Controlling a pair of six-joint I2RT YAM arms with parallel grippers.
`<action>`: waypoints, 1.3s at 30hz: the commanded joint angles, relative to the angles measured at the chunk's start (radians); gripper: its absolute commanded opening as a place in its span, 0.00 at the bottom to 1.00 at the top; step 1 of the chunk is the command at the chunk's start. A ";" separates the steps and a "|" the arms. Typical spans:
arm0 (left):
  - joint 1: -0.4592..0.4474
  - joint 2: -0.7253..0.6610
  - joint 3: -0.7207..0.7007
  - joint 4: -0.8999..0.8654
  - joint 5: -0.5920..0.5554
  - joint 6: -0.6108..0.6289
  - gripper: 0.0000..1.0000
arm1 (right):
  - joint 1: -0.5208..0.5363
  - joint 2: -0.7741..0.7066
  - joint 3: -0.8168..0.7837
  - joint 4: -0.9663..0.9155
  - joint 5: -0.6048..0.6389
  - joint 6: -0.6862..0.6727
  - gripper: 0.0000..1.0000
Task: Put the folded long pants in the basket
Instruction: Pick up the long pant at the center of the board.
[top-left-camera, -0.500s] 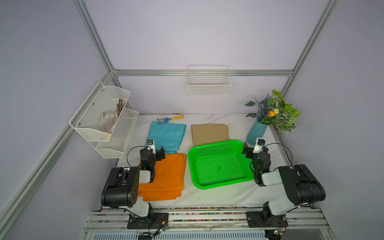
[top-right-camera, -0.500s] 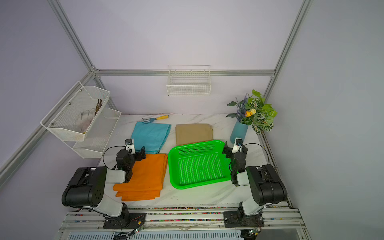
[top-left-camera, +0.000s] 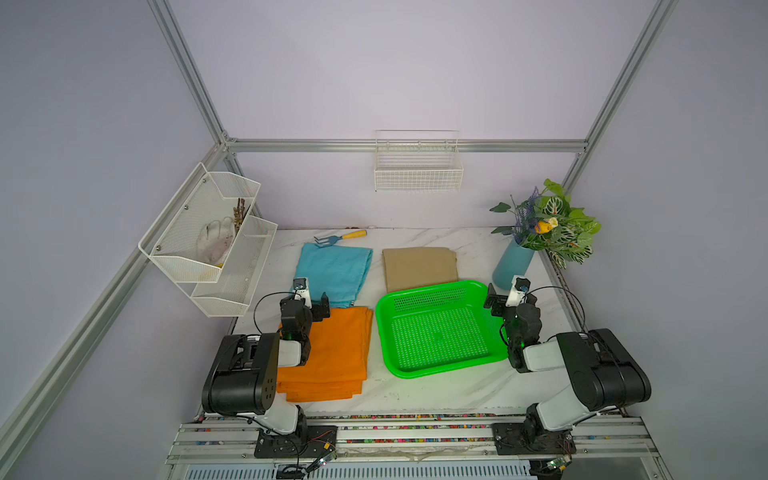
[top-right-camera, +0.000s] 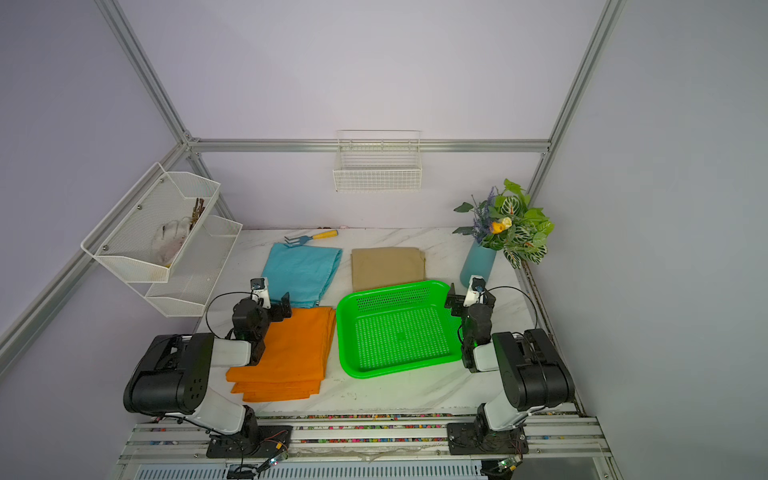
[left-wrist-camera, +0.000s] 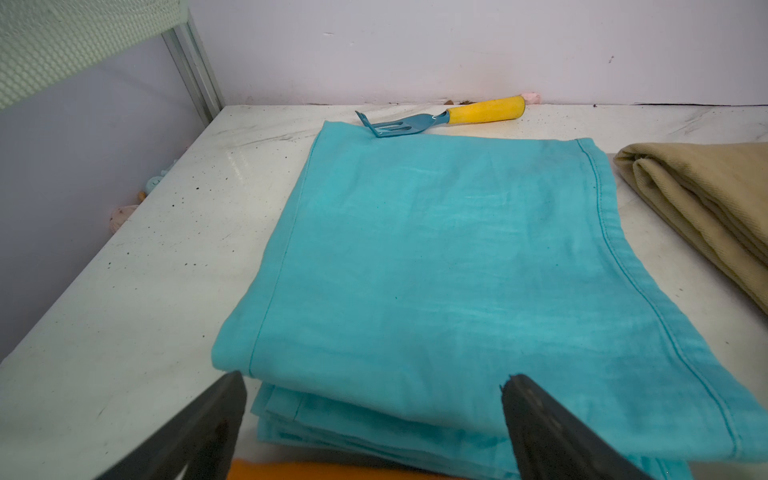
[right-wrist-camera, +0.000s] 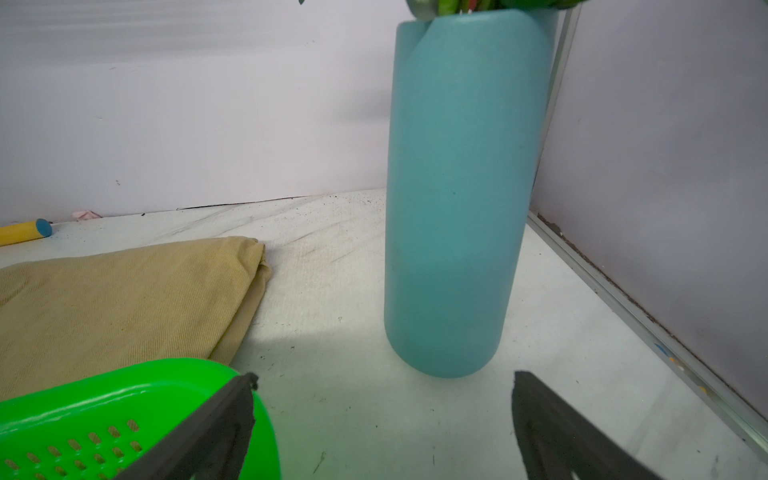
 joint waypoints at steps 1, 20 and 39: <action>-0.002 -0.004 0.012 0.043 -0.006 0.020 1.00 | -0.002 0.005 0.006 -0.002 -0.006 -0.006 1.00; -0.094 -0.274 0.376 -0.632 -0.178 -0.168 1.00 | 0.045 -0.435 0.234 -0.790 0.031 0.156 0.93; -0.345 0.367 1.096 -1.154 0.136 -0.633 1.00 | 0.184 0.421 1.354 -1.711 -0.356 0.312 0.90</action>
